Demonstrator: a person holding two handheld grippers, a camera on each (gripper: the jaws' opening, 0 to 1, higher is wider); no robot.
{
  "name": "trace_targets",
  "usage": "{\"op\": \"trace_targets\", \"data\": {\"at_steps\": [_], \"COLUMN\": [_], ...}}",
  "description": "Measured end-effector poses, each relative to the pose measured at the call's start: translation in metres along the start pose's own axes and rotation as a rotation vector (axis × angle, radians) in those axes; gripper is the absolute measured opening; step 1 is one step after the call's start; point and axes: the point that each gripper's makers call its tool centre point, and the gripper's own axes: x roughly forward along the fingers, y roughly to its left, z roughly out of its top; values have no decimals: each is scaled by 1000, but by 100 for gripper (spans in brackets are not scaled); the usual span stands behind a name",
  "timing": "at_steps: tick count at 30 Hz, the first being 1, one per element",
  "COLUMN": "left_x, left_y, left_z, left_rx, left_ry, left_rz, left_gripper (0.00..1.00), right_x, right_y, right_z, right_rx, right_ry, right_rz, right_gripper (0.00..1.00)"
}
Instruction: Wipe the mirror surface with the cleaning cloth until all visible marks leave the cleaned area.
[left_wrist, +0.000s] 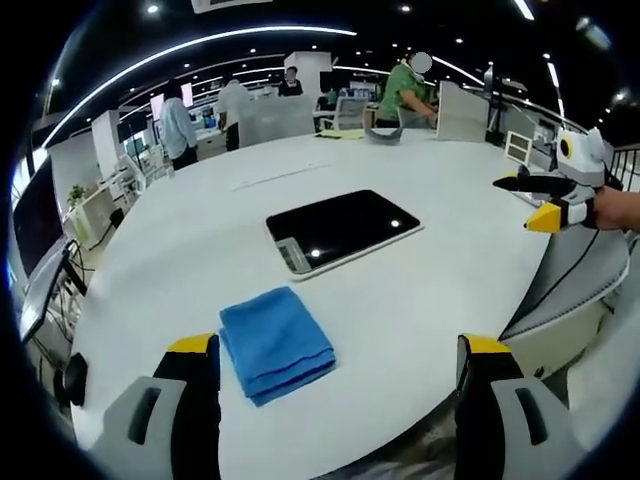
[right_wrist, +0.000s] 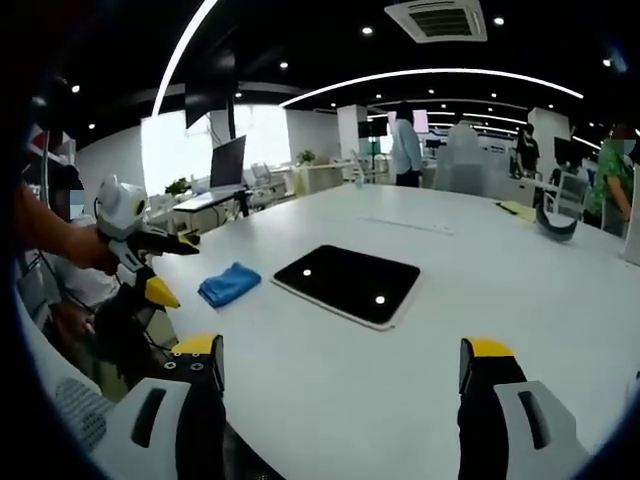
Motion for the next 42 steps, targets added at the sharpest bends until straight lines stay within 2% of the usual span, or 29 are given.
{"op": "trace_targets", "data": {"at_steps": [7,11,16,20,25,32,34,42], "left_x": [6,10,15,20,30,41,42,50], "left_y": [1,4,12,18,20,27,30,50], "left_z": [3,2,1,0,-4,-6,-7,-12], "left_rx": [27,10,0,-1,-17,-17,-13,-39], "left_ry": [-14,-18,-13,-4,23,41,48,76], "left_rz": [-20,-49,-71,-75,-123,-154,-153,-132], "left_gripper": [99,99,92,91,81,66,60,51], "right_x": [1,1,1,-1,-3,-2,-2,-4], "right_y": [3,3,1,-1,-5,-7,-8,-9], "right_z": [-6,-12,-19,-22,-17,-18,-20,-27], "right_rx": [-2,2,12,38,70,90,94,118], "right_ry": [29,42,66,72,59,67,73,94], "right_rz": [10,11,11,3,-10,-24,-27,-53], "right_gripper": [98,98,97,97,96,96,96,96]}}
